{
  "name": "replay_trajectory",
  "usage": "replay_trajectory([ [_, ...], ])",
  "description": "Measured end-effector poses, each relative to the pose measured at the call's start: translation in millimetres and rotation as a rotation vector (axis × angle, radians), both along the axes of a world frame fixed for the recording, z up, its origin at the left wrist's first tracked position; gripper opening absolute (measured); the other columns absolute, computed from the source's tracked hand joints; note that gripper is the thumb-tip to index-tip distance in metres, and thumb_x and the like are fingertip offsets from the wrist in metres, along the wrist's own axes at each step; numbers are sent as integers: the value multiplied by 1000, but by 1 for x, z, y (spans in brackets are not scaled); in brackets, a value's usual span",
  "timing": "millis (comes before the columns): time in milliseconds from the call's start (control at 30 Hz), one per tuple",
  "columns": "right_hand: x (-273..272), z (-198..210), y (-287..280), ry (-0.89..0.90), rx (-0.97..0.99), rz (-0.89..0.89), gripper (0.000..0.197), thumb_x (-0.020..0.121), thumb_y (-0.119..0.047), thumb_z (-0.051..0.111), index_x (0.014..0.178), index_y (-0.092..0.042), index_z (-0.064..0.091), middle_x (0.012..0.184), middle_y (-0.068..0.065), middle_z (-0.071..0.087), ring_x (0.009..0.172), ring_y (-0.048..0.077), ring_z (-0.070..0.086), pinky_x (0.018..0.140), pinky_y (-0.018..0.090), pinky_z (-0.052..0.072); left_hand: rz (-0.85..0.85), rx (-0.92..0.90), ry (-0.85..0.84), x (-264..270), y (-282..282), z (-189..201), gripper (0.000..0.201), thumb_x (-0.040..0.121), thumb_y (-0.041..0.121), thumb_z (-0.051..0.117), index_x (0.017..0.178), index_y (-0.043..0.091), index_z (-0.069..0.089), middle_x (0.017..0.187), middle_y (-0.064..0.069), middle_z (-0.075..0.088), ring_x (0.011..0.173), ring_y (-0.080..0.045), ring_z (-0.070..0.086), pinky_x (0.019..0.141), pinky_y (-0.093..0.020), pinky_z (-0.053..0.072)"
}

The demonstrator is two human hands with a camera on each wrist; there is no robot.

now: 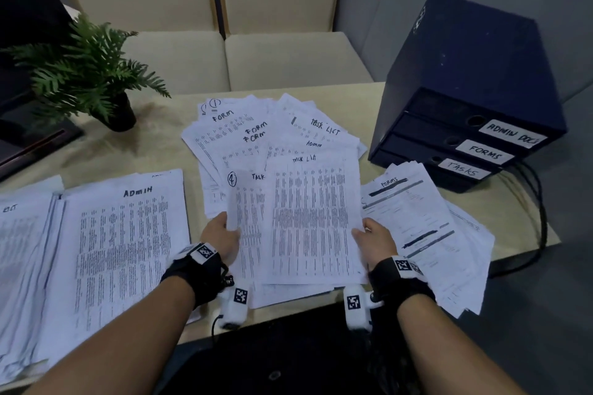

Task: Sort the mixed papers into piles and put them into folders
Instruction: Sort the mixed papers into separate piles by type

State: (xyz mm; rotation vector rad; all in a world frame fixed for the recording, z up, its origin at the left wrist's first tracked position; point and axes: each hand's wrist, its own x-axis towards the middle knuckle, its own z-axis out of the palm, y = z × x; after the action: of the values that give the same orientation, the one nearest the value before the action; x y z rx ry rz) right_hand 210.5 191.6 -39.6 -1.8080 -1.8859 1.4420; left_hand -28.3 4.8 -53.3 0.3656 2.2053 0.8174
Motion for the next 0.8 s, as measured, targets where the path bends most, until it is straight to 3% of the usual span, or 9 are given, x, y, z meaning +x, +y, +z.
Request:
replay_trajectory([
  [67, 3, -2, 4, 35, 62, -75, 14, 92, -7, 50, 91, -8, 64, 84, 6, 65, 72, 24, 57, 62, 26, 42, 78, 9, 18, 2, -1, -5, 19, 86, -1, 47, 99, 12, 53, 89, -15, 62, 68, -26, 57, 61, -30, 46],
  [133, 9, 1, 12, 64, 162, -204, 15, 94, -7, 48, 90, -11, 62, 87, 9, 65, 78, 29, 60, 67, 29, 46, 128, 2, 37, 0, -6, -6, 29, 86, -2, 41, 109, 11, 52, 98, -19, 64, 73, -31, 61, 63, -32, 50],
  [233, 17, 26, 28, 107, 310, -374, 13, 95, -9, 47, 88, -12, 58, 82, 11, 59, 71, 27, 52, 55, 23, 40, 165, -39, 68, -3, -14, 0, 42, 89, 1, 40, 129, 12, 47, 114, -19, 63, 84, -35, 64, 63, -30, 53],
  [333, 15, 49, 42, 205, 350, -369, 14, 95, -10, 47, 90, -15, 59, 75, 3, 58, 62, 16, 50, 44, 10, 35, 157, -45, 110, -5, -19, 2, 38, 90, 0, 39, 123, 15, 52, 102, -16, 66, 69, -29, 61, 50, -23, 44],
  [433, 8, 53, 48, 257, 249, -288, 16, 93, -14, 51, 96, -17, 66, 85, -2, 69, 75, 16, 64, 58, 20, 47, 112, -42, 151, -6, -17, 7, 31, 88, -1, 42, 111, 14, 55, 96, -12, 67, 76, -30, 60, 65, -32, 49],
  [500, 2, 46, 44, 271, 192, -220, 17, 92, -11, 52, 98, -16, 67, 88, 1, 72, 77, 18, 67, 65, 28, 52, 93, -42, 164, -5, -15, 11, 28, 89, -1, 43, 110, 12, 55, 96, -13, 65, 78, -29, 57, 66, -32, 45],
  [600, -4, 43, 37, 247, 292, -283, 14, 95, -13, 50, 95, -15, 64, 87, 2, 68, 74, 19, 62, 63, 24, 45, 151, -67, 213, -9, -15, 13, 33, 90, -4, 39, 116, 9, 54, 91, -12, 59, 75, -27, 51, 65, -30, 38],
  [700, -4, 44, 38, 342, 307, -370, 15, 96, -11, 50, 96, -19, 63, 84, -2, 65, 74, 16, 60, 60, 21, 43, 216, -54, 208, -13, -19, 19, 39, 89, -5, 39, 123, 8, 53, 106, -17, 63, 80, -25, 50, 71, -31, 41],
  [800, -11, 39, 36, 321, 236, -258, 16, 94, -9, 51, 93, -17, 64, 82, -1, 67, 70, 13, 61, 59, 23, 45, 213, 12, 106, -11, -20, 20, 40, 89, -2, 43, 125, 13, 53, 108, -12, 65, 82, -25, 56, 73, -31, 46],
])
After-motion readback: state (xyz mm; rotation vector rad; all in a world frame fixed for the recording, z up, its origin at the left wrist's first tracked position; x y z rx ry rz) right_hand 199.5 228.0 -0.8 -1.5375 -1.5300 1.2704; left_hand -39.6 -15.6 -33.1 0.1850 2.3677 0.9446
